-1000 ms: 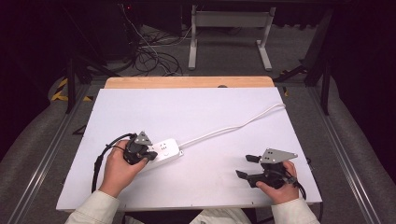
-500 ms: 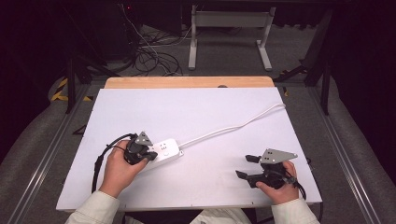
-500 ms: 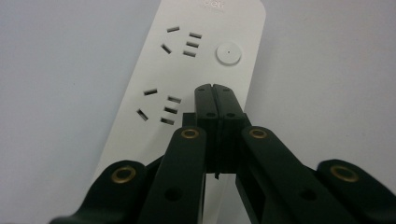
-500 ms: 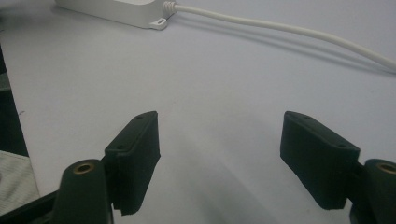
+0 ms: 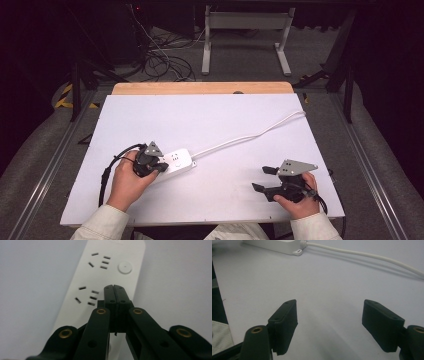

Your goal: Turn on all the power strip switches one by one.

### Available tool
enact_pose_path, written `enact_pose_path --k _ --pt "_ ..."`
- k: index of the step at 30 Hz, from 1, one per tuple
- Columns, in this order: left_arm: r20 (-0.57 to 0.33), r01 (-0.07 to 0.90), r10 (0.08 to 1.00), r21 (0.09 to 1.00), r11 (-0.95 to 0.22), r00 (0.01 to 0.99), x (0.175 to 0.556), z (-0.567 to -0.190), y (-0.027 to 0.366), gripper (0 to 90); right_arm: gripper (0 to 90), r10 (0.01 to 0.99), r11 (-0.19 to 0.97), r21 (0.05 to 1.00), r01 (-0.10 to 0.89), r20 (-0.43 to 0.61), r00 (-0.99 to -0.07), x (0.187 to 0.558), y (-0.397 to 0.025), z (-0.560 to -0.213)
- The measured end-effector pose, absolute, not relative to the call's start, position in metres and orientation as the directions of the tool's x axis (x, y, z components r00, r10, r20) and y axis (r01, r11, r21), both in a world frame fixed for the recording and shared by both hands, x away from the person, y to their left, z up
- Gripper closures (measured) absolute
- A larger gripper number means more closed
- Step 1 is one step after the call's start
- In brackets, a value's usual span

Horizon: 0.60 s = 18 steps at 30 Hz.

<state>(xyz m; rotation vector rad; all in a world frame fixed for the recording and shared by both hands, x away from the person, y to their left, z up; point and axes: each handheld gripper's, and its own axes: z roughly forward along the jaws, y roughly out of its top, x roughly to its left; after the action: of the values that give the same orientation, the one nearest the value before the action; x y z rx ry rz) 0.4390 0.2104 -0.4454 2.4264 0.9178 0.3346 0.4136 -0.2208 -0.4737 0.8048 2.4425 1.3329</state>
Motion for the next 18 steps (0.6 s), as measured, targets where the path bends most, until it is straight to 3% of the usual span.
enact_pose_path --k 18 --pt "0.083 0.531 0.674 0.547 -0.647 0.734 0.4352 -0.4475 0.2047 90.0 29.2 0.573 0.434 0.829 0.354 0.049 -0.818 0.4135 -0.2198 -0.4746"
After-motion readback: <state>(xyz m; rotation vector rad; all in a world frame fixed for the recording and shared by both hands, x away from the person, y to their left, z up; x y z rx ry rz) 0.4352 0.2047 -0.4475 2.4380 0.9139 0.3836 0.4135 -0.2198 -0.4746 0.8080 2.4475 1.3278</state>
